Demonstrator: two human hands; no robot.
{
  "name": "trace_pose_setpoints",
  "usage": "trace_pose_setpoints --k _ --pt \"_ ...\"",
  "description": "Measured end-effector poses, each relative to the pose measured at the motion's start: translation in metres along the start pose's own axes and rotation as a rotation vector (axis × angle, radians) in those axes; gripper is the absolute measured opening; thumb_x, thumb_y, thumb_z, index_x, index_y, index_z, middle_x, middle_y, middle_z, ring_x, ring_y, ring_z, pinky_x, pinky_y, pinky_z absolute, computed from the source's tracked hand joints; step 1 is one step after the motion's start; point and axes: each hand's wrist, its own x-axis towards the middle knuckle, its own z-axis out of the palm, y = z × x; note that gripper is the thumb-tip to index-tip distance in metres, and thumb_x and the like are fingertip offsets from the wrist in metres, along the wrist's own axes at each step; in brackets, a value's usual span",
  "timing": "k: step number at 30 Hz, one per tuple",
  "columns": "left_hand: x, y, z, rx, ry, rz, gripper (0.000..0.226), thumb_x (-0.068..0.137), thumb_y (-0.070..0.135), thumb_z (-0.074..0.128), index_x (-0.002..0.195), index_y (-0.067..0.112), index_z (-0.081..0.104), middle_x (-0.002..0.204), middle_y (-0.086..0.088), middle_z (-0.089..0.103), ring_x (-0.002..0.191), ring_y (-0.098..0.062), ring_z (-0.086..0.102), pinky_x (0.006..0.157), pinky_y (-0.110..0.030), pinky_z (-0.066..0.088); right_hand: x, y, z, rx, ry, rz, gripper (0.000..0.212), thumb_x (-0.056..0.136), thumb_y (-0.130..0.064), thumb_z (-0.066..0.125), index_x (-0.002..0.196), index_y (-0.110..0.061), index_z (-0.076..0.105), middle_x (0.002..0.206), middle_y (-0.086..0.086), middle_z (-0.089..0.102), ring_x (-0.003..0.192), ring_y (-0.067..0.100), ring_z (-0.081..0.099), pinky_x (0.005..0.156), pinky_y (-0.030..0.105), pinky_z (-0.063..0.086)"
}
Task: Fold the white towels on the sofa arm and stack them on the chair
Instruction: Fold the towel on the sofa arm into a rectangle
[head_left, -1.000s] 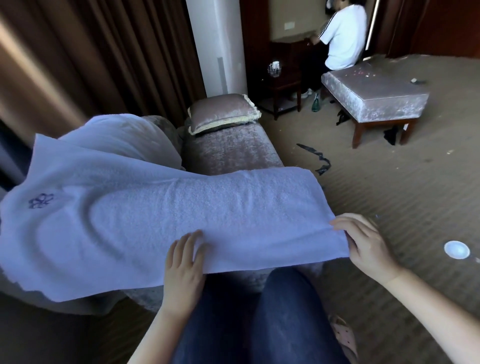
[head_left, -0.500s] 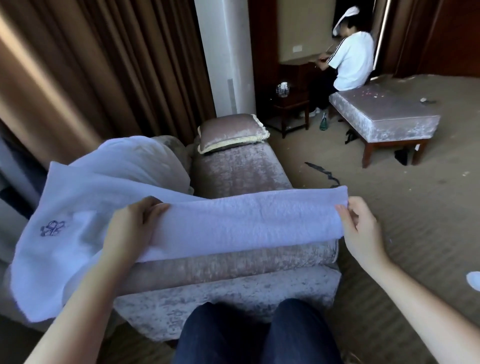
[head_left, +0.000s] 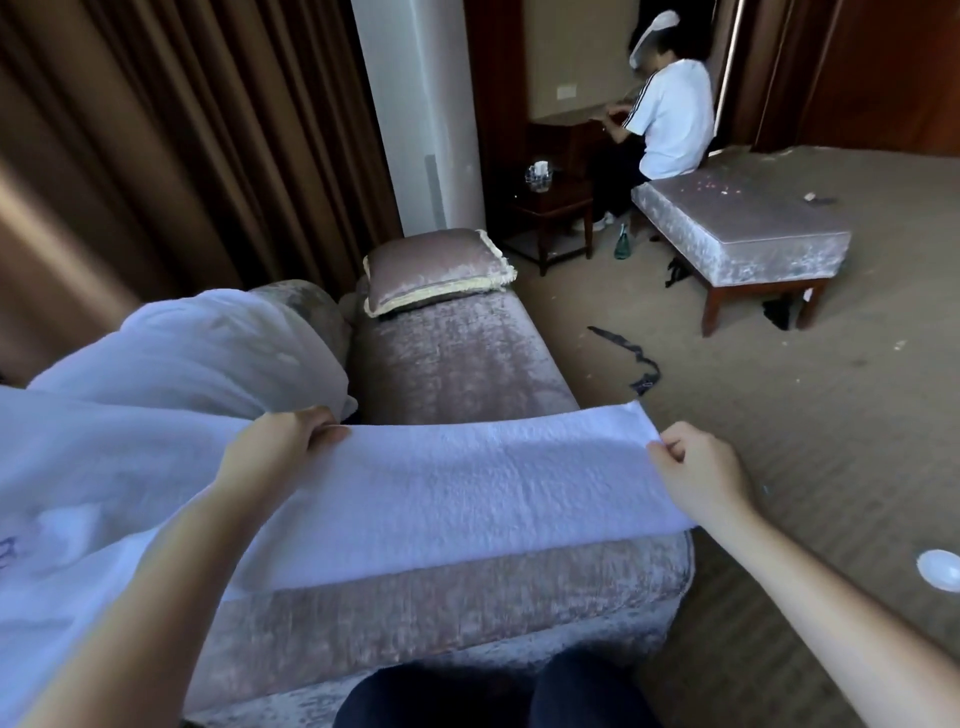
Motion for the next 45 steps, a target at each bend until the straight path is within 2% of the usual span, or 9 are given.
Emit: trace_pose_setpoints --k 6,9,13,17,21,27,32,35,45 --pt "0.0 0.004 0.015 0.073 -0.11 -0.012 0.017 0.091 0.036 0.063 0.099 0.021 0.065 0.094 0.003 0.065 0.094 -0.025 0.06 0.065 -0.031 0.037 0.001 0.0 -0.002 -0.002 -0.082 0.076 0.021 0.091 -0.011 0.056 0.071 -0.006 0.056 0.063 0.002 0.052 0.059 0.017 0.046 0.051 0.026 0.031" --pt "-0.008 0.016 0.018 0.129 0.035 0.197 0.026 0.078 0.02 0.078 0.101 0.016 0.067 0.098 -0.003 0.065 0.09 -0.03 0.06 0.063 -0.035 0.045 -0.004 -0.002 -0.008 -0.082 -0.022 0.051 0.009 0.089 -0.02 0.061 0.084 -0.013 0.06 0.077 0.0 0.061 0.072 0.023 0.057 0.06 0.032 0.043" --pt "-0.035 0.07 0.022 -0.163 0.071 0.421 0.027 0.088 0.033 0.05 0.099 0.016 0.068 0.097 0.001 0.067 0.087 -0.024 0.062 0.072 -0.034 0.051 -0.015 -0.008 -0.005 -0.177 0.202 -0.356 0.02 0.087 -0.015 0.066 0.107 -0.012 0.065 0.113 0.004 0.06 0.094 0.032 0.062 0.076 0.038 0.048" --pt "-0.06 0.102 0.046 -0.179 0.014 0.489 0.044 0.095 0.05 0.042 0.116 0.019 0.064 0.116 0.003 0.065 0.107 -0.024 0.063 0.089 -0.039 0.053 -0.015 -0.022 0.007 -0.192 -0.136 -0.478 0.043 0.1 -0.036 0.046 0.136 -0.013 0.053 0.143 -0.002 0.048 0.135 0.02 0.04 0.112 0.037 0.032" --pt "-0.078 0.109 0.059 0.09 0.015 0.43 0.064 0.101 0.057 0.016 0.141 0.02 0.051 0.142 -0.008 0.053 0.127 -0.04 0.051 0.104 -0.059 0.037 -0.019 -0.015 0.014 -0.145 -0.359 -0.284 0.061 0.099 -0.052 0.032 0.152 -0.023 0.026 0.159 -0.013 0.019 0.147 0.005 0.012 0.117 0.027 0.015" --pt "-0.086 0.106 0.058 0.108 0.034 0.467 0.06 0.1 0.056 0.025 0.147 0.022 0.042 0.148 -0.005 0.047 0.132 -0.034 0.047 0.105 -0.055 0.038 -0.025 -0.007 0.021 -0.096 -0.234 -0.304 0.063 0.097 -0.058 0.027 0.149 -0.022 0.034 0.155 -0.012 0.03 0.144 0.007 0.023 0.117 0.03 0.023" --pt "-0.097 0.101 0.052 -0.112 0.29 0.54 0.031 0.096 0.034 0.047 0.107 0.013 0.068 0.113 -0.002 0.063 0.099 -0.027 0.061 0.088 -0.037 0.042 -0.049 0.013 0.016 -0.076 0.243 -0.775 0.03 0.094 -0.033 0.049 0.103 -0.014 0.071 0.112 -0.004 0.065 0.106 0.017 0.06 0.093 0.033 0.041" --pt "-0.102 0.088 0.045 -0.109 0.36 0.507 0.024 0.093 0.031 0.051 0.093 0.013 0.067 0.095 0.001 0.06 0.084 -0.022 0.055 0.073 -0.031 0.039 -0.06 0.024 0.016 -0.032 0.253 -0.921 0.021 0.093 -0.029 0.058 0.098 -0.015 0.073 0.108 -0.006 0.067 0.102 0.014 0.061 0.09 0.033 0.044" --pt "-0.103 0.081 0.06 -0.075 0.373 0.458 0.011 0.085 0.011 0.049 0.083 0.014 0.06 0.086 0.003 0.057 0.077 -0.019 0.044 0.072 -0.028 0.033 -0.069 0.024 0.028 0.001 0.351 -0.928 0.019 0.093 -0.017 0.055 0.082 -0.011 0.069 0.101 -0.001 0.067 0.103 0.016 0.059 0.092 0.028 0.042"
